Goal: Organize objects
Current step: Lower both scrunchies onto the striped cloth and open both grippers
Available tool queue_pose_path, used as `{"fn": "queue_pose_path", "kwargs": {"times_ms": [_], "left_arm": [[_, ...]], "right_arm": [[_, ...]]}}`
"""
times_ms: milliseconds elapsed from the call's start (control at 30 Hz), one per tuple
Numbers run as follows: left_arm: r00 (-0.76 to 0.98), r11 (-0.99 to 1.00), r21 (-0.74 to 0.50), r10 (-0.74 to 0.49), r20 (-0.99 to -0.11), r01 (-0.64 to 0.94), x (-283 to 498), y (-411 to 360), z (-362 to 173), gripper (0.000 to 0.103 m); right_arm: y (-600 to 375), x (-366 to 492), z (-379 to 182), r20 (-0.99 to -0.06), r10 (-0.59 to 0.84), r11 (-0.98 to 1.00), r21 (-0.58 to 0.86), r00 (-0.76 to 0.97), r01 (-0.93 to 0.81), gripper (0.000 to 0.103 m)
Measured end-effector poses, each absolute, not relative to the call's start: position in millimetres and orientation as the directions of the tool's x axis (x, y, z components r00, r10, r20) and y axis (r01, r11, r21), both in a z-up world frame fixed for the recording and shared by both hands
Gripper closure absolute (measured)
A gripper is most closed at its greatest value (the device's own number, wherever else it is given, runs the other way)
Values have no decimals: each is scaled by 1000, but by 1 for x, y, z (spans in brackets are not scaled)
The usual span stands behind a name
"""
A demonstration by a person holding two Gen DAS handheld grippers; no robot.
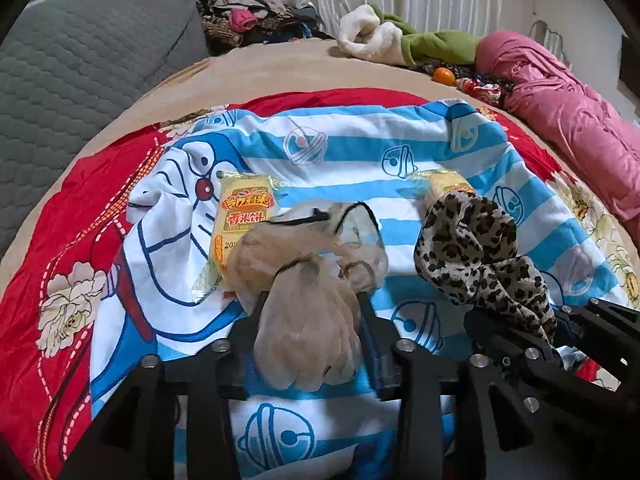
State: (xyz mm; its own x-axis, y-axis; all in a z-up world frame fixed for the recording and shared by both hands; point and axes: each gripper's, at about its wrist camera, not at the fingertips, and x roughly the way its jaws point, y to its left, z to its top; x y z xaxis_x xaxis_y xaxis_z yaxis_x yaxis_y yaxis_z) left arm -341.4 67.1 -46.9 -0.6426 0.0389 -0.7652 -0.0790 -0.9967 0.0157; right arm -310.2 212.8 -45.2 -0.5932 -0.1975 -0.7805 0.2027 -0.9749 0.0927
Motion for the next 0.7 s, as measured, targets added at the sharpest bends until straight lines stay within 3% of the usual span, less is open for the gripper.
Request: {"fn": "queue_pose_path", "kwargs": {"times_ms": [133, 333, 600, 700], "left_arm": [[-641, -997, 37, 16, -768, -69, -341, 67, -46, 38], [-627, -997, 43, 3, -779, -59, -341, 62, -47, 29], [-610, -998, 5, 36, -792, -67, -336, 53, -46, 27], [-608, -998, -6, 46, -793, -68, -332, 51, -43, 26]], "right_arm": [[214, -310, -48, -794, -193, -976, 95, -576, 196, 81], [218, -309, -50, -803, -184, -978, 94, -567, 185, 71], [224, -306, -49, -803, -166, -983, 88, -573, 161, 47], [225, -303, -47, -803, -156, -984, 75, -576, 161, 44]]}}
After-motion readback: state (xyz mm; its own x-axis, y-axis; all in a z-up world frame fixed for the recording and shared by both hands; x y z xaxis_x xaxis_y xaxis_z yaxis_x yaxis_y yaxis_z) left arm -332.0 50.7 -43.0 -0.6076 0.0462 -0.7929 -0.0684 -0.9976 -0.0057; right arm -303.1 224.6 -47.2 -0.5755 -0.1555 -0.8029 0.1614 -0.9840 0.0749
